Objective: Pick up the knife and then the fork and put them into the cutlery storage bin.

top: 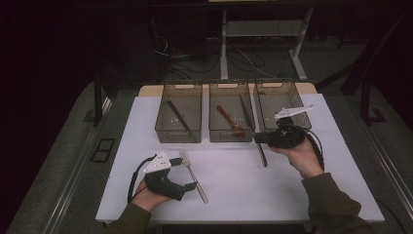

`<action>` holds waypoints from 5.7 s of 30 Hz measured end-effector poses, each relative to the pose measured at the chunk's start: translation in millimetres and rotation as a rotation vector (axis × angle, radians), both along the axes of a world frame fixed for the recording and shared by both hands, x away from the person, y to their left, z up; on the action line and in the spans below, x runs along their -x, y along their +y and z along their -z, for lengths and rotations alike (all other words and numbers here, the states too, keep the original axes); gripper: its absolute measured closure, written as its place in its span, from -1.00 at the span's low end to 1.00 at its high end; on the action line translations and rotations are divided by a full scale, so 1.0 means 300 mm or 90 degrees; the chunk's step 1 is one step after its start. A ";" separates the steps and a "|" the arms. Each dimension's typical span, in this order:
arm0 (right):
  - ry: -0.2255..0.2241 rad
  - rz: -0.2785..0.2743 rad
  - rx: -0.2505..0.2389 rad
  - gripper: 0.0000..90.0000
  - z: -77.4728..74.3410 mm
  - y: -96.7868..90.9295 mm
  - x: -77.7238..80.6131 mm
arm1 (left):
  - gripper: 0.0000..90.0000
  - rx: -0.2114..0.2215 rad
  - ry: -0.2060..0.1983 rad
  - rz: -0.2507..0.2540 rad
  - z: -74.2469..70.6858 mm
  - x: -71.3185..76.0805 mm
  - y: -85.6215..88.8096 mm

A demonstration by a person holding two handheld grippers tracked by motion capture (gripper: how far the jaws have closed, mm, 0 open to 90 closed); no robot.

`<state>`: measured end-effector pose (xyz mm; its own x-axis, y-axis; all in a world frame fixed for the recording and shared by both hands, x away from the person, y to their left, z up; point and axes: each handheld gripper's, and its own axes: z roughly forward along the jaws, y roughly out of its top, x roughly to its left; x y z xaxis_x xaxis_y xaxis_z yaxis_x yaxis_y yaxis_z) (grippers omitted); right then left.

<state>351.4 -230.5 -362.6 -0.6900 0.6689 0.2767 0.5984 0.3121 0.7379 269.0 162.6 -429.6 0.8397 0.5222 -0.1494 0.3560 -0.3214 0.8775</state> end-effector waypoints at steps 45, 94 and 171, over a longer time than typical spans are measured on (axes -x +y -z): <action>-0.076 0.195 0.121 0.75 -0.095 -0.268 -0.359 | -1.00 0.006 0.001 0.000 0.000 0.002 -0.003; 0.000 0.175 0.146 0.07 0.031 -0.283 -0.366 | -1.00 0.000 0.001 0.006 0.000 0.003 -0.004; 0.031 -0.226 0.197 0.40 0.095 0.438 0.011 | -0.94 -0.036 0.007 -0.028 0.019 0.018 0.019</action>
<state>348.0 -99.2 -391.0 -0.8821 0.4501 0.1389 0.4465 0.7049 0.5512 263.4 168.4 -435.4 0.8139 0.5668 -0.1273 0.3801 -0.3539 0.8546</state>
